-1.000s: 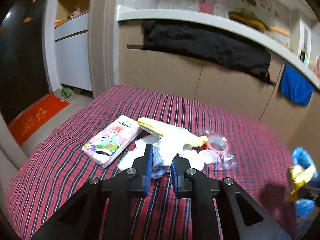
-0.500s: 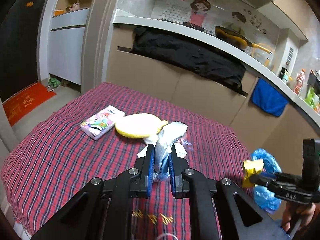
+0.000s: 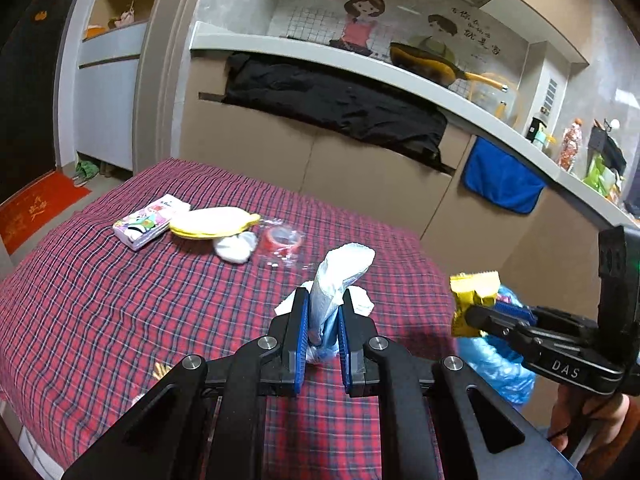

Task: Collect trash
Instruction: 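Carry the chip bag and tissue to the blue bin with both grippers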

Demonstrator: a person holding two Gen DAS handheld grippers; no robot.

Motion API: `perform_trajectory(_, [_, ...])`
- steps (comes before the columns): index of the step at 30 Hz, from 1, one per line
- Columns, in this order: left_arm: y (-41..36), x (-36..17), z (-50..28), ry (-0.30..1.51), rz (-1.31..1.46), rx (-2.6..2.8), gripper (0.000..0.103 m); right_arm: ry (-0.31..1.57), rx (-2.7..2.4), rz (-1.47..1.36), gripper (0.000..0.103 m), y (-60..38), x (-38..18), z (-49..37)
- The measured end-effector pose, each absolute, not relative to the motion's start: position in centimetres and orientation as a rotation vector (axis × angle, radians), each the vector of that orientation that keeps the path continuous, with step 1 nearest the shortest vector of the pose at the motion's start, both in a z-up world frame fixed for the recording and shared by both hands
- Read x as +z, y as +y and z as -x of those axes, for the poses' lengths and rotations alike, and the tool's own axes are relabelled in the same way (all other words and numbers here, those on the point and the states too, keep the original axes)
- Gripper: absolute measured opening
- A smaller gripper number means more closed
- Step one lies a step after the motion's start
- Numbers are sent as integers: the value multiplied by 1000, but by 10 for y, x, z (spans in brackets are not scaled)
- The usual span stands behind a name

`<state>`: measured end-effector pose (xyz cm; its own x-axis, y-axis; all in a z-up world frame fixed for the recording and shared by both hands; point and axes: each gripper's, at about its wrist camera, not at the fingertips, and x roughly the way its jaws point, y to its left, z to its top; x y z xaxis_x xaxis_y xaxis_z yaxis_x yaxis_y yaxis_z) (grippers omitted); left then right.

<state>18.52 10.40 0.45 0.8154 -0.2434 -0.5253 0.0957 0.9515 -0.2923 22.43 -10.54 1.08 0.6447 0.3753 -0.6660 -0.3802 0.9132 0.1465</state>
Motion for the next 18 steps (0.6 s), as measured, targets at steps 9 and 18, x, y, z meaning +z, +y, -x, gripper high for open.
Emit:
perform_trajectory(9, [63,20,-151,520,200,-175,14,629,415,92,27,-124,37,-195])
perform_trajectory(18, [20,40,-147,501,132,-241,14,546,343,65,27,-165,53,-170])
